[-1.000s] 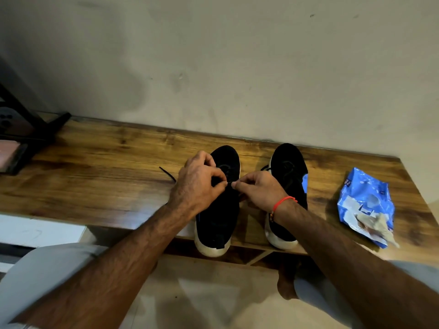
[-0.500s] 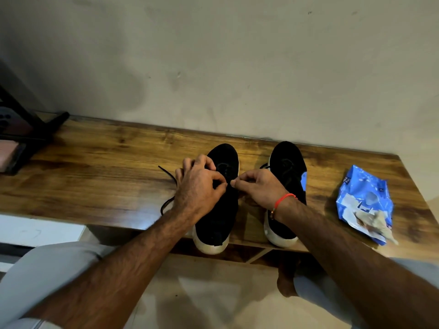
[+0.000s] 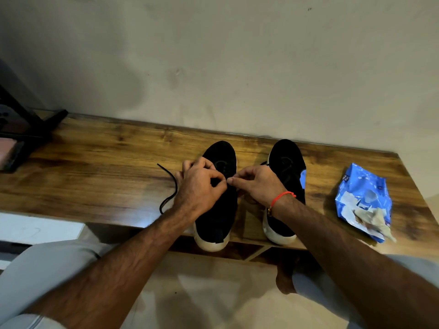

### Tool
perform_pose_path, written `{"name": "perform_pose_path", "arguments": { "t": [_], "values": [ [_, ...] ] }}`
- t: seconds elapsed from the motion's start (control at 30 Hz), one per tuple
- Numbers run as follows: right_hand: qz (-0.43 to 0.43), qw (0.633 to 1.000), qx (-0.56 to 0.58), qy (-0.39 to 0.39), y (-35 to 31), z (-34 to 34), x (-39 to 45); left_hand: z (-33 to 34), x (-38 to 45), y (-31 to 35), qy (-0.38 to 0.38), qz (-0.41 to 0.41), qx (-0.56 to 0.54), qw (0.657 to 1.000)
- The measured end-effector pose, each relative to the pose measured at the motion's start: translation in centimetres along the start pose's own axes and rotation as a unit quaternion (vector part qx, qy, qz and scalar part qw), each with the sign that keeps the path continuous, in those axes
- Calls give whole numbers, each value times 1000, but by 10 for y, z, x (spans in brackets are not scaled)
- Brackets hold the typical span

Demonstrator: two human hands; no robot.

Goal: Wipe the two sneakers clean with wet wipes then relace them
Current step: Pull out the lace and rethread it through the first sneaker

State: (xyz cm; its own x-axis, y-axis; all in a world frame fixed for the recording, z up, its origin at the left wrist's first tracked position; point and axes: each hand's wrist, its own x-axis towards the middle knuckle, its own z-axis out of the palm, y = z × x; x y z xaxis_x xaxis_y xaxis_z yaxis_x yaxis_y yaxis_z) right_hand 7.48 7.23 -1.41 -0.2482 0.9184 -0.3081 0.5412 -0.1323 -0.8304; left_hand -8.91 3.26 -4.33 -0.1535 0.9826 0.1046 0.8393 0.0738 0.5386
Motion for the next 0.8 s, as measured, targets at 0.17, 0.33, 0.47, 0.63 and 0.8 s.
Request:
{"name": "perform_pose_path", "arguments": {
  "t": [0.17, 0.33, 0.47, 0.63, 0.8],
  "values": [
    [19, 1000, 22, 9, -1, -1, -1, 1, -2, -1, -3, 34, 19, 999],
    [34, 998, 44, 10, -3, 0, -2, 0, -3, 1, 9, 14, 53, 998],
    [37, 998, 48, 22, -4, 3, -1, -2, -3, 3, 20, -3, 81, 997],
    [31, 997, 64, 11, -3, 1, -2, 3, 1, 2, 1, -27, -27, 999],
    [67, 990, 119, -14, -2, 1, -2, 5, 1, 2, -9, -71, -99, 993]
  ]
}}
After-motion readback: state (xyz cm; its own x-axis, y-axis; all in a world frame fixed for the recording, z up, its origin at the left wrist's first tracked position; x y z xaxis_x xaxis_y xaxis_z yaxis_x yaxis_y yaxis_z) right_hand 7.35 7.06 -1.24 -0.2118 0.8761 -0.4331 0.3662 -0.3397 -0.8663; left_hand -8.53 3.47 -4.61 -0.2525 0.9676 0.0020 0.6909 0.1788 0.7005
